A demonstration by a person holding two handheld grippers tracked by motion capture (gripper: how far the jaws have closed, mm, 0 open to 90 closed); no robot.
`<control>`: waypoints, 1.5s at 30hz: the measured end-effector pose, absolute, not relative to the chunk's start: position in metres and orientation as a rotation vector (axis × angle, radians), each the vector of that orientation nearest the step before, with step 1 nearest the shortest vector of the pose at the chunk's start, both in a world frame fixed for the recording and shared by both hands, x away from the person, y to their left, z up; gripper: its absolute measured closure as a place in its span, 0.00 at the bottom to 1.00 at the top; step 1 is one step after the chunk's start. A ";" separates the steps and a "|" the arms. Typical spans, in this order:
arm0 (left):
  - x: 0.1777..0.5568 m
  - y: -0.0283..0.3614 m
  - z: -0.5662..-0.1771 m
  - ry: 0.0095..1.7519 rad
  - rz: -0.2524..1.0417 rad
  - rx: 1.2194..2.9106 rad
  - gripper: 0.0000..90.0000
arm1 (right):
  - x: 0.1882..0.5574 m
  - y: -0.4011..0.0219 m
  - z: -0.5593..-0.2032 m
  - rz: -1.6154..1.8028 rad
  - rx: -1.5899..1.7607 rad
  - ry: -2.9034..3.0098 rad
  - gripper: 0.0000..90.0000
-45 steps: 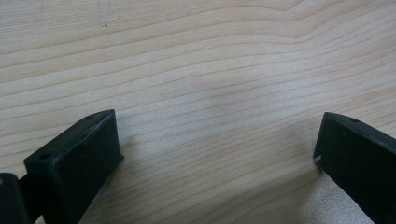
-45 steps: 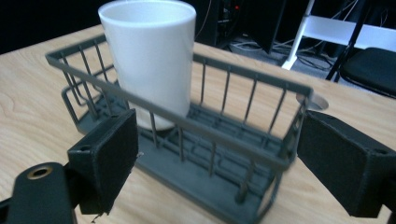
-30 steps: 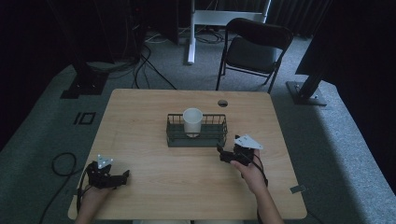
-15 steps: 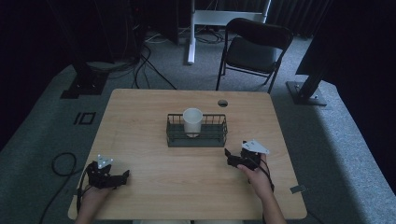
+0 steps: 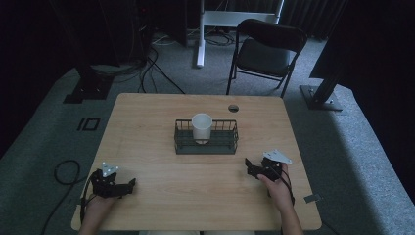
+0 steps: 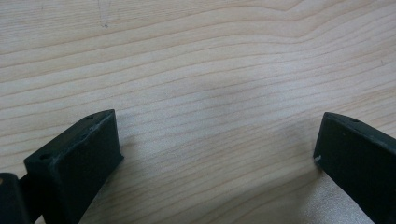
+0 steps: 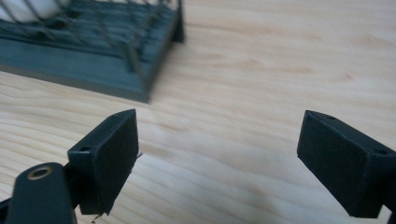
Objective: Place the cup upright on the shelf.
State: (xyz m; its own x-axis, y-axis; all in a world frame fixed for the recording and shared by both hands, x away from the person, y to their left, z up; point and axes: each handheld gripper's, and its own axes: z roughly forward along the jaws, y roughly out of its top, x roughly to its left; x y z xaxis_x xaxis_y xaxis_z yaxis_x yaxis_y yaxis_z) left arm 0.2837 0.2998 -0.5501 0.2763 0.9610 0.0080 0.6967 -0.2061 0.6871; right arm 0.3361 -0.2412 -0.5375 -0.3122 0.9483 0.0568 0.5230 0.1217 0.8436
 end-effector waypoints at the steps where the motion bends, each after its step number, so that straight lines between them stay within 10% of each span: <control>1: 0.284 0.300 -0.550 1.486 0.600 1.979 0.01 | 0.336 -0.244 -0.539 1.088 1.436 1.894 0.14; 45: 0.284 0.300 -0.550 1.486 0.601 1.979 0.01 | 0.332 -0.277 -0.552 0.852 1.575 1.958 0.14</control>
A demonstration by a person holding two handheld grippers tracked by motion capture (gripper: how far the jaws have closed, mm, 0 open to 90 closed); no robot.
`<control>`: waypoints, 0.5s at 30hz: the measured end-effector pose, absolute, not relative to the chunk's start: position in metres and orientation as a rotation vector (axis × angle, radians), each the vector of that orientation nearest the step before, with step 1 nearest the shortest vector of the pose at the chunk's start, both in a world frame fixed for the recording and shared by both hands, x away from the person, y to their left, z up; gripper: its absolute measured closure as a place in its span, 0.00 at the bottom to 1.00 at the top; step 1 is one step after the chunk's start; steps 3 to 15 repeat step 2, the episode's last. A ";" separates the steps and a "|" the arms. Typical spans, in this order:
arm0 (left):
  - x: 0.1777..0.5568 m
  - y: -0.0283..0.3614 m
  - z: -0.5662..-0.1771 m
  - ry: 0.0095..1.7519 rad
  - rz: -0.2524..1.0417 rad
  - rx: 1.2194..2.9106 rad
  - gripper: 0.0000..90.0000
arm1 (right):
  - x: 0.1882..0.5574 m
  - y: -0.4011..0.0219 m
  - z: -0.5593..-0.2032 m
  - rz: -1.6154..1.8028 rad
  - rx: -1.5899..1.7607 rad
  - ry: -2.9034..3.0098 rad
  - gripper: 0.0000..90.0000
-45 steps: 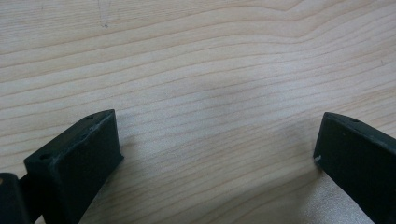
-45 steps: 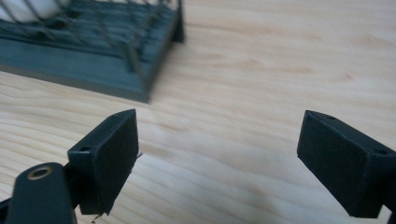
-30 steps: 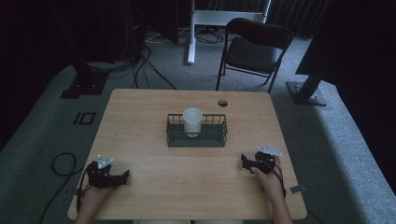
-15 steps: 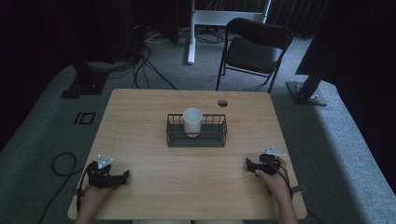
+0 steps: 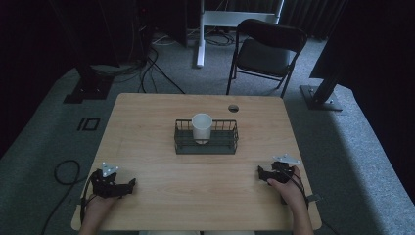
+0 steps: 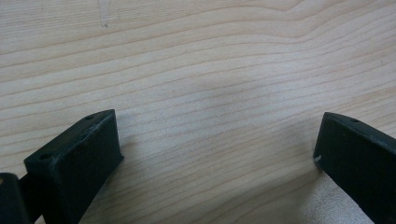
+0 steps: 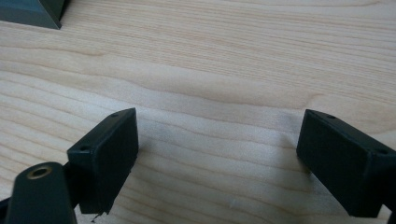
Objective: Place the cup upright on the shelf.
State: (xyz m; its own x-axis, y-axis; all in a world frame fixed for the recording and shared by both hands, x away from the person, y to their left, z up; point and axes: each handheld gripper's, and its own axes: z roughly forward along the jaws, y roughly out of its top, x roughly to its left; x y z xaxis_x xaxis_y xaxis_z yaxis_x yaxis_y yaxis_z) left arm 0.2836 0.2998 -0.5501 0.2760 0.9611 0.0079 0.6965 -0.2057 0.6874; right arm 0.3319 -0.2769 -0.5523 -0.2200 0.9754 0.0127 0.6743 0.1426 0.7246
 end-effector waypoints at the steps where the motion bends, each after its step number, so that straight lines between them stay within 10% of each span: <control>1: 0.284 0.300 -0.550 1.486 0.601 1.979 0.01 | 0.332 -0.277 -0.552 0.852 1.575 1.958 0.14; 15: 0.284 0.300 -0.550 1.486 0.601 1.979 0.01 | 0.332 -0.277 -0.552 0.852 1.575 1.958 0.14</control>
